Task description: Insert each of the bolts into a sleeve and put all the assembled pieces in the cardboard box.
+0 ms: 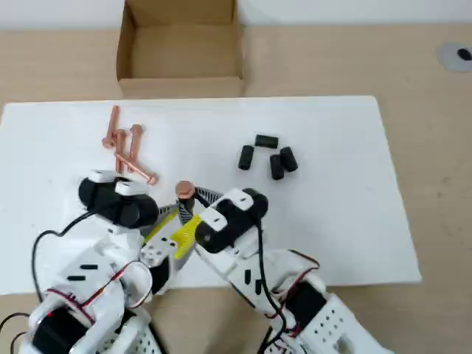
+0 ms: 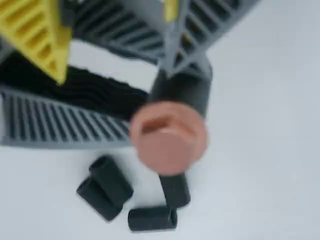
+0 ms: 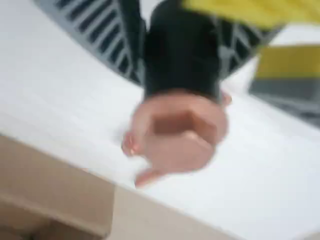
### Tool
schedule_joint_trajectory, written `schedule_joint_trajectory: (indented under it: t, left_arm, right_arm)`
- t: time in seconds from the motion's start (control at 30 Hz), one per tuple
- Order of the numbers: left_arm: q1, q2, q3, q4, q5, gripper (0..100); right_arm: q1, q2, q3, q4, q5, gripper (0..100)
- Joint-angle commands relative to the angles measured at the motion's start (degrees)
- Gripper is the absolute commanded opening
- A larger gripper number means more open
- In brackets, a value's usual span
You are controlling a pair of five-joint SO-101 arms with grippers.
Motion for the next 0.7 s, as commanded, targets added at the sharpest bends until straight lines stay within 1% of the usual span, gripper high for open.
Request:
schedule_joint_trajectory:
  t: [0.0, 0.1, 0.23, 0.37, 0.43, 0.5, 0.57, 0.63, 0.67]
  left_arm:
    - [0.26, -0.31, -2.81, 2.55, -0.26, 16]
    - [-5.01, -0.22, -4.48, 2.46, -0.97, 16]
    - [-15.38, -0.22, -7.47, -3.25, -8.09, 16]
    - [-25.49, -0.13, -8.09, -9.23, -8.35, 16]
    - [-30.59, 0.66, -7.74, -13.98, -7.91, 16]
    - [-35.52, 4.97, -7.56, -19.96, -5.45, 16]
    - [-39.91, 13.23, -8.35, -24.18, -3.69, 16]
    - [-41.85, 23.69, -9.93, -25.41, -1.14, 16]
    - [-41.76, 28.88, -10.9, -24.53, 0.26, 16]
  right_arm:
    - [1.1, -1.01, 0.04, -0.53, 1.23, 1.0]
    - [1.89, -0.92, 0.04, -0.62, 2.64, 1.0]
    - [5.67, -0.4, 0.04, -5.1, 5.19, 1.0]
    - [10.86, -0.31, -0.22, -10.73, 10.02, 1.0]
    - [12.62, 0.22, -2.24, -12.66, 12.31, 1.0]
    - [13.41, 2.59, -7.08, -13.1, 13.71, 1.0]
    - [13.85, 8.22, -13.93, -13.01, 14.42, 1.0]
    - [15.69, 17.63, -22.73, -13.01, 14.15, 1.0]
    - [16.92, 23.69, -28.0, -13.01, 13.98, 1.0]
